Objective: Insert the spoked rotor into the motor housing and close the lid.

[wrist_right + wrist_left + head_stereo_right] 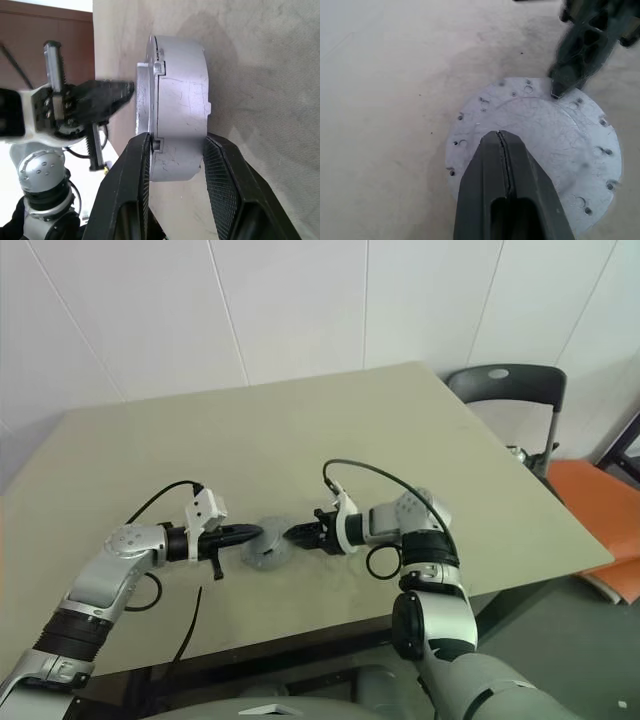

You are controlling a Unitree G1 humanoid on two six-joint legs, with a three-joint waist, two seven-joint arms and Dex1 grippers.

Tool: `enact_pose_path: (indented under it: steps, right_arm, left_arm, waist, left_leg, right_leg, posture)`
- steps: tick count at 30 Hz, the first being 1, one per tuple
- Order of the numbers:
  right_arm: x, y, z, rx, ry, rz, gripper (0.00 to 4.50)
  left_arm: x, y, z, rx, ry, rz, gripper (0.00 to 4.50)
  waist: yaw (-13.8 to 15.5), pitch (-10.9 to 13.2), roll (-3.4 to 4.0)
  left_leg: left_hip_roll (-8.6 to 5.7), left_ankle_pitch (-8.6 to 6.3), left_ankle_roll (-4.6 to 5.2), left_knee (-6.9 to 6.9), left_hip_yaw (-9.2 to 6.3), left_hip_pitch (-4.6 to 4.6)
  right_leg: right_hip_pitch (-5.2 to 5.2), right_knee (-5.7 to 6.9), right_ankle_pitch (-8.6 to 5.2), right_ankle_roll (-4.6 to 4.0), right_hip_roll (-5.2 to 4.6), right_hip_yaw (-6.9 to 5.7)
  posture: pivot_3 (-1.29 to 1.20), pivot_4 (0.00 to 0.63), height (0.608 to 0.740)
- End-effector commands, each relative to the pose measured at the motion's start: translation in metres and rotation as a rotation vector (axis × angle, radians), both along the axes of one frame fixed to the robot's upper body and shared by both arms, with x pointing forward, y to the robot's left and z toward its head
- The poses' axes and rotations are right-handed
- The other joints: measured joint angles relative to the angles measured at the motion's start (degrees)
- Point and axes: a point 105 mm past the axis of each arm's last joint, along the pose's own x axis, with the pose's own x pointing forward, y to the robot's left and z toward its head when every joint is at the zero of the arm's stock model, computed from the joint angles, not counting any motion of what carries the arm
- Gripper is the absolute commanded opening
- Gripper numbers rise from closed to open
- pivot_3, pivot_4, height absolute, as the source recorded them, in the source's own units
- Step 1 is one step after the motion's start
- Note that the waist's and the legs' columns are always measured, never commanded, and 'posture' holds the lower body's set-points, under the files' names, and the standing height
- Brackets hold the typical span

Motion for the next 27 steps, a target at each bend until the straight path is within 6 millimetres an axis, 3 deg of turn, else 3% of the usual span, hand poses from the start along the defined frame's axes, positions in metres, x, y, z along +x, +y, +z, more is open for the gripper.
enact_pose_path:
  steps: [1,6,11,17,23,27]
  right_arm:
    - [0.004,0.007,0.004,0.000,-0.013,0.001,1.23]
    - [0.015,0.014,0.012,0.057,-0.020,-0.054,1.23]
    - [0.035,0.024,0.027,0.143,-0.036,-0.149,1.23]
    - [0.051,0.040,0.037,0.211,-0.052,-0.233,1.23]
    - [0.061,0.056,0.044,0.243,-0.072,-0.271,1.23]
    - [0.068,0.066,0.046,0.272,-0.077,-0.316,1.23]
  left_arm:
    - [0.025,0.017,-0.004,-0.144,0.073,0.253,0.00]
    - [0.044,0.036,0.022,-0.403,0.153,0.442,0.00]
    - [0.032,0.049,0.028,-0.506,0.215,0.491,0.00]
    - [0.020,0.081,0.035,-0.649,0.226,0.644,0.00]
    - [0.016,0.099,0.049,-0.822,0.224,0.736,1.83]
    - [0.015,0.097,0.050,-0.901,0.263,0.752,3.26]
  waist:
    - [0.11,0.25,-0.38]
    - [-0.41,0.76,-1.13]
    - [-0.30,0.76,-1.20]
    - [-0.26,0.92,-1.36]
    - [-0.07,1.09,-1.60]
    - [-0.17,1.10,-1.61]
  left_leg:
    - [0.01,0.00,0.00,0.04,-0.02,-0.03]
    - [0.06,0.00,0.00,0.07,-0.04,-0.30]
    - [-0.01,0.05,-0.10,0.20,0.06,-1.20]
    - [-0.01,0.07,-0.17,0.14,0.07,-1.27]
    - [-0.11,0.11,-0.24,0.18,0.05,-1.36]
    - [-0.19,0.11,-0.26,0.18,0.05,-1.41]
  right_leg:
    - [-0.04,0.04,0.01,0.01,0.01,-0.01]
    - [-0.45,0.27,0.04,-0.03,0.07,0.04]
    - [-1.54,0.79,0.21,-0.31,-0.03,0.21]
    - [-1.66,0.78,0.29,-0.45,-0.04,0.25]
    - [-1.66,0.73,0.30,-0.46,-0.17,0.21]
    - [-1.67,0.69,0.31,-0.46,-0.24,0.23]
  posture:
    - [0.00,0.000,0.740]
    - [0.00,0.000,0.740]
    - [0.00,0.000,0.740]
    - [0.00,0.000,0.740]
    - [0.00,0.000,0.740]
    - [0.00,0.000,0.740]
